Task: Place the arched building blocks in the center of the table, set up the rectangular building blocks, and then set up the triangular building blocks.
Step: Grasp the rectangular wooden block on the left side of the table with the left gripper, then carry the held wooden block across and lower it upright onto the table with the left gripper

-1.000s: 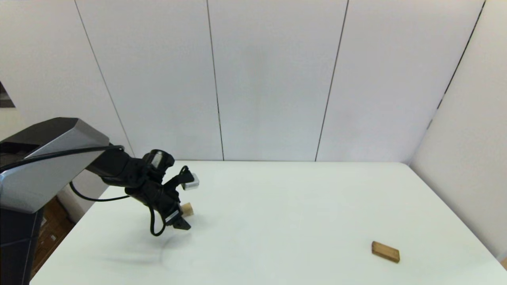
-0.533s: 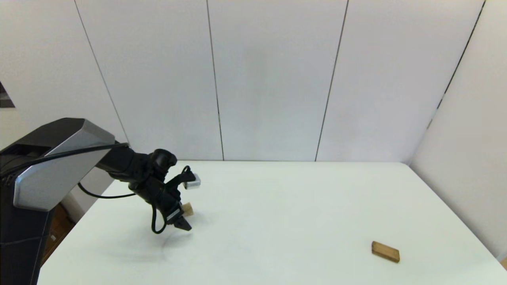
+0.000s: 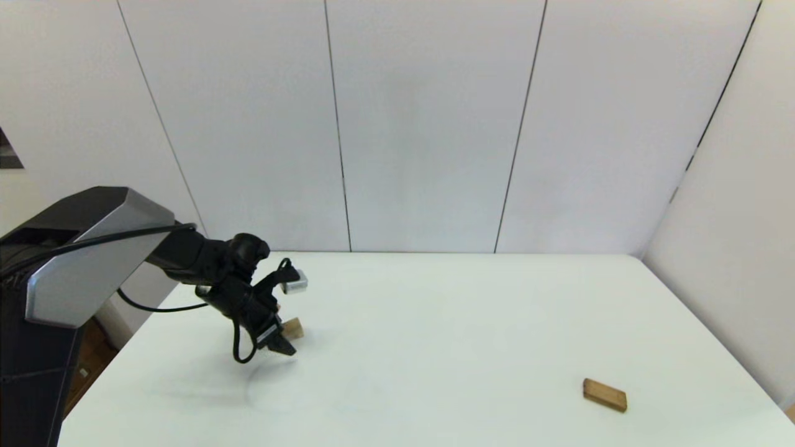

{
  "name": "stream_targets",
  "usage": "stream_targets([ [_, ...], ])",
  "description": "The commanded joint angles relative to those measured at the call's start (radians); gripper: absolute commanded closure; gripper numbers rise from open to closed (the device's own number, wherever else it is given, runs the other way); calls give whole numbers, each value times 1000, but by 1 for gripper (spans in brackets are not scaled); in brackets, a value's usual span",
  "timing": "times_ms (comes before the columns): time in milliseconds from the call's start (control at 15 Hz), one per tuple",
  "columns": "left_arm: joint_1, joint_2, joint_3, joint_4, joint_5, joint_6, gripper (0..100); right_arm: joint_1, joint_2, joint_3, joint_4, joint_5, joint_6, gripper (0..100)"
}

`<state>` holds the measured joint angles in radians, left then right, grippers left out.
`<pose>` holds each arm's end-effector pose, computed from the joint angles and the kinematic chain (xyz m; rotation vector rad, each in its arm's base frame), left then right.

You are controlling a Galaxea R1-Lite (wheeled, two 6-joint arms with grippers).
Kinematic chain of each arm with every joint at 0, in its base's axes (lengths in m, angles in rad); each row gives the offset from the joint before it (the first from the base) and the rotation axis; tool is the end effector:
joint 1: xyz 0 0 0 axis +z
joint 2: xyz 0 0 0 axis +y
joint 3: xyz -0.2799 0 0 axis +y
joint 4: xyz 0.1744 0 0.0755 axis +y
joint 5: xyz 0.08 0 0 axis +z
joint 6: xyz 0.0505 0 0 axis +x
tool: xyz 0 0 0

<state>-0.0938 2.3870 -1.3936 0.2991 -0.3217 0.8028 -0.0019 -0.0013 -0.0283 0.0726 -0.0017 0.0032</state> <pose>0.3943 -0.0531 -0.0362 0.5301 1.0646 -0.8434 0.0226 -0.0001 0.0747 0.0032 0.0430 -0.0037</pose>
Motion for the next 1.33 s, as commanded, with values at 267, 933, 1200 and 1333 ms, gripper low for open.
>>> stream_targets([
  [267, 8, 0, -2, 0, -5, 4, 100, 2, 1, -1, 0, 0, 0, 0],
  [933, -190, -250, -100, 164, -76, 9, 100, 0, 1, 1, 0, 0, 0, 0],
  [1200, -446, -287, -96, 264, -69, 6, 100, 0, 1, 1, 1, 0, 0, 0],
  [1333, -531, -253, -105, 258, -62, 4, 100, 2, 1, -1, 1, 0, 0, 0],
])
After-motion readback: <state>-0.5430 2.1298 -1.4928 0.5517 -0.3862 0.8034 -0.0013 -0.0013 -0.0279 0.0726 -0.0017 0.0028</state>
